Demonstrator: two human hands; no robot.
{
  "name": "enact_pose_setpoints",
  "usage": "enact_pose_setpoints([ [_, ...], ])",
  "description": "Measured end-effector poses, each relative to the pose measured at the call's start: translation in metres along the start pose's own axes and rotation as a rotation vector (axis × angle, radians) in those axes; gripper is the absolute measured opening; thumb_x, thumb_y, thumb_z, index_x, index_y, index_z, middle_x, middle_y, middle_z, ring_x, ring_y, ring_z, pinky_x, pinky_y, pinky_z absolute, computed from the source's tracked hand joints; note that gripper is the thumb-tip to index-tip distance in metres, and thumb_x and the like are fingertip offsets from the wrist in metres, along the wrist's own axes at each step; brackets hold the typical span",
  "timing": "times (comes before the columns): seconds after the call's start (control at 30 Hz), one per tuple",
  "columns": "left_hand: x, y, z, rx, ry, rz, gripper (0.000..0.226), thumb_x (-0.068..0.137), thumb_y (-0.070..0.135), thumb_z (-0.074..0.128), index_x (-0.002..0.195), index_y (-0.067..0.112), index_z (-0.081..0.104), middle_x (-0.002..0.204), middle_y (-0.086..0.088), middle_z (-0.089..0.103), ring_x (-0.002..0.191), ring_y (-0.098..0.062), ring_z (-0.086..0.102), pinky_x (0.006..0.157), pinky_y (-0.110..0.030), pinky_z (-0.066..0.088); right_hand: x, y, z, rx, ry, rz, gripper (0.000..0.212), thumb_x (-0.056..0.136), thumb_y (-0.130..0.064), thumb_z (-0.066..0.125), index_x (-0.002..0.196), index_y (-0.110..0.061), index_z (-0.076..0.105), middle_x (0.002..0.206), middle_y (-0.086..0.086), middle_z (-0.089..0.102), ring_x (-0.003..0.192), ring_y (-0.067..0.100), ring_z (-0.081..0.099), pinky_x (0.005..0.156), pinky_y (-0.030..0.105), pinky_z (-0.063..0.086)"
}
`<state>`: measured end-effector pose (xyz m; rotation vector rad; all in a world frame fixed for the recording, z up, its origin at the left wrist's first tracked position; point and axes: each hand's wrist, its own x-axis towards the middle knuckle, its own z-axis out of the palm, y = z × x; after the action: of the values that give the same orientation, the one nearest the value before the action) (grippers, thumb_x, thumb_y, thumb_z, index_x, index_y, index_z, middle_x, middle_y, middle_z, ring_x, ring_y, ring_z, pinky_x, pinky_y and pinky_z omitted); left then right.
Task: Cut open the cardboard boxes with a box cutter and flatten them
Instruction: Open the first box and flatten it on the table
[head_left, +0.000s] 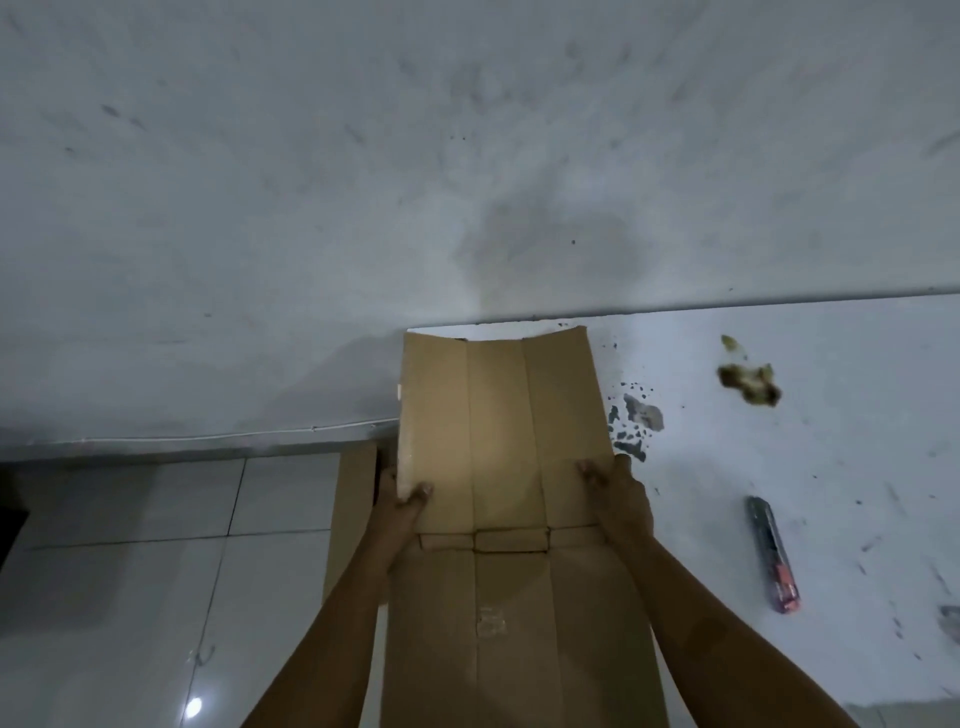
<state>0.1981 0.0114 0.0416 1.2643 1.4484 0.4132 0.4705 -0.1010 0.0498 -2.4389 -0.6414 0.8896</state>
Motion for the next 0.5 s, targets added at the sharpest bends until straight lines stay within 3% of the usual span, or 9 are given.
enact_pose_setpoints([
  [0.1, -0.003, 0.013, 0.014, -0.048, -0.001, 0.052, 0.052, 0.094, 0.026, 0.067, 0.138, 0.013, 0.041, 0.121, -0.006, 0.058, 0.108, -0.022, 0.058, 0.084, -0.028, 0.048, -0.007, 0.007, -0.022, 0.002, 0.105, -0.042, 0.056, 0.097, -0.058, 0.045, 0.127, -0.011, 0.041, 0.116, 0.019, 0.067, 0.104, 0.04, 0.065, 0.084, 0.049, 0.053],
  [0.23, -0.009, 0.036, 0.043, -0.056, -0.074, 0.086, 0.05, 0.096, 0.036, 0.063, 0.137, 0.021, 0.039, 0.123, -0.002, 0.058, 0.107, -0.019, 0.059, 0.082, -0.029, 0.047, -0.008, 0.023, -0.062, 0.021, 0.209, -0.056, 0.048, 0.097, -0.054, 0.051, 0.104, -0.007, 0.044, 0.1, 0.019, 0.068, 0.085, 0.036, 0.063, 0.067, 0.039, 0.048],
  [0.37, -0.015, 0.067, 0.085, -0.024, -0.131, 0.136, 0.051, 0.098, 0.031, 0.061, 0.139, 0.019, 0.035, 0.126, -0.003, 0.053, 0.112, -0.023, 0.055, 0.085, -0.029, 0.046, -0.003, 0.045, -0.107, 0.033, 0.261, -0.013, 0.05, 0.095, -0.058, 0.051, 0.106, -0.01, 0.045, 0.105, 0.016, 0.066, 0.093, 0.037, 0.063, 0.07, 0.038, 0.047],
  [0.5, -0.02, 0.097, 0.14, -0.016, -0.17, 0.156, 0.052, 0.096, 0.029, 0.064, 0.139, 0.019, 0.037, 0.126, -0.006, 0.055, 0.11, -0.025, 0.057, 0.093, -0.037, 0.05, 0.01, 0.077, -0.158, 0.011, 0.318, 0.034, 0.055, 0.093, -0.066, 0.046, 0.111, -0.014, 0.046, 0.107, 0.009, 0.065, 0.083, 0.026, 0.058, 0.072, 0.037, 0.047],
])
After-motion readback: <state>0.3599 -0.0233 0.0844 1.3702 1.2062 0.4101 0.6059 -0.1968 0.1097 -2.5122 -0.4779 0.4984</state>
